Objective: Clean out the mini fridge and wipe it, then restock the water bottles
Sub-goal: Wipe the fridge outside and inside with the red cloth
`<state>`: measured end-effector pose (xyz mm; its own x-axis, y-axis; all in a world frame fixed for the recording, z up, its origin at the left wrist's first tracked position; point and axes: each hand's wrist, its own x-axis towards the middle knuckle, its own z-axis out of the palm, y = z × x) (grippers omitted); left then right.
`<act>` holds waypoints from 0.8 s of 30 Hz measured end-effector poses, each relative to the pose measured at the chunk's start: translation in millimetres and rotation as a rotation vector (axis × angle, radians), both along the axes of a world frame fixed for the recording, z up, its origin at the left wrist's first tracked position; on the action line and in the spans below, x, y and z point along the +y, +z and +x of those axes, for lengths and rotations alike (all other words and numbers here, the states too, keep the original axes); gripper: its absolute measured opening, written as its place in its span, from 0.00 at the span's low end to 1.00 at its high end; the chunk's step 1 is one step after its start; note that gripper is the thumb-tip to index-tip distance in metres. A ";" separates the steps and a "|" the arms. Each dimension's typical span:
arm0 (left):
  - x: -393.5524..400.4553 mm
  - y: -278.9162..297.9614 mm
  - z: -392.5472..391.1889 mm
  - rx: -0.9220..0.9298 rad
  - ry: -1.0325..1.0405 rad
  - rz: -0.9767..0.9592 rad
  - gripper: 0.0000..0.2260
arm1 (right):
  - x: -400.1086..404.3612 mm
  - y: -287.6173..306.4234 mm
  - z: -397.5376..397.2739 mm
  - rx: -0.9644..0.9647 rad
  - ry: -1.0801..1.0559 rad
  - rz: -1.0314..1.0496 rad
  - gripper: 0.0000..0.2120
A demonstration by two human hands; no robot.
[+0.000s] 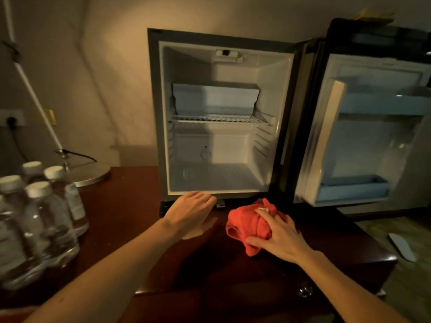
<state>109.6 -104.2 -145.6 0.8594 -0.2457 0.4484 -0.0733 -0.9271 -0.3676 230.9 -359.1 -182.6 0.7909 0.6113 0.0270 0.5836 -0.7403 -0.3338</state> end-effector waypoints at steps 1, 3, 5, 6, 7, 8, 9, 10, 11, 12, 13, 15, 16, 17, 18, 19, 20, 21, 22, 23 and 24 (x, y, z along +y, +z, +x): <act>0.0 -3.3 -4.9 0.013 0.011 0.009 0.18 | 3.1 -3.7 0.3 0.024 0.022 0.004 0.52; 1.0 -8.2 -15.0 0.036 0.044 0.035 0.18 | 11.8 -7.1 -1.3 -0.009 0.067 -0.009 0.51; 4.3 -10.9 -25.2 0.060 0.090 0.043 0.18 | 21.6 -8.2 -2.7 -0.079 0.116 -0.023 0.49; 6.6 -12.0 -30.6 0.074 0.115 0.040 0.18 | 27.0 -8.3 -4.0 -0.102 0.141 -0.023 0.47; 9.4 -13.2 -35.9 0.091 0.140 0.036 0.19 | 32.7 -9.1 -5.6 -0.122 0.170 -0.023 0.47; 12.3 -14.9 -41.6 0.109 0.163 0.030 0.19 | 39.5 -9.8 -7.9 -0.143 0.200 -0.025 0.46; 15.2 -16.7 -47.6 0.124 0.184 0.020 0.20 | 46.8 -10.7 -11.0 -0.164 0.231 -0.027 0.46; 18.1 -18.4 -54.4 0.134 0.203 0.004 0.20 | 55.0 -11.3 -15.1 -0.180 0.259 -0.027 0.46; 21.0 -20.0 -61.6 0.143 0.220 -0.017 0.19 | 63.3 -12.1 -20.1 -0.188 0.283 -0.025 0.46; 24.3 -21.6 -69.7 0.144 0.239 -0.041 0.19 | 71.7 -13.1 -25.6 -0.192 0.299 -0.023 0.47; 27.8 -23.3 -78.0 0.139 0.256 -0.064 0.18 | 79.4 -14.0 -31.2 -0.195 0.307 -0.020 0.47; 35.0 -26.3 -94.7 0.128 0.283 -0.101 0.18 | 92.1 -15.1 -41.2 -0.193 0.315 -0.006 0.48; 38.3 -27.6 -102.8 0.129 0.298 -0.117 0.18 | 96.6 -15.1 -45.5 -0.188 0.319 0.006 0.47; 41.2 -28.7 -110.2 0.124 0.314 -0.131 0.19 | 100.2 -15.4 -49.7 -0.187 0.322 0.018 0.45; 43.7 -29.9 -117.2 0.108 0.331 -0.142 0.20 | 103.5 -15.4 -53.7 -0.192 0.324 0.027 0.44; 45.3 -31.2 -123.8 0.084 0.346 -0.151 0.21 | 105.6 -16.0 -57.6 -0.207 0.323 0.027 0.43; 46.2 -32.5 -130.1 0.064 0.359 -0.160 0.22 | 107.6 -16.1 -61.8 -0.229 0.318 0.024 0.42; 46.6 -33.8 -136.1 0.054 0.368 -0.172 0.23 | 109.2 -16.7 -65.3 -0.251 0.313 0.021 0.41; 46.5 -35.2 -141.6 0.049 0.373 -0.180 0.23 | 110.3 -16.4 -69.0 -0.271 0.312 0.024 0.40; 46.6 -36.7 -146.4 0.043 0.377 -0.182 0.23 | 110.7 -15.6 -72.8 -0.287 0.313 0.031 0.39; 47.1 -38.3 -150.3 0.038 0.381 -0.181 0.22 | 111.0 -14.2 -76.9 -0.303 0.318 0.044 0.37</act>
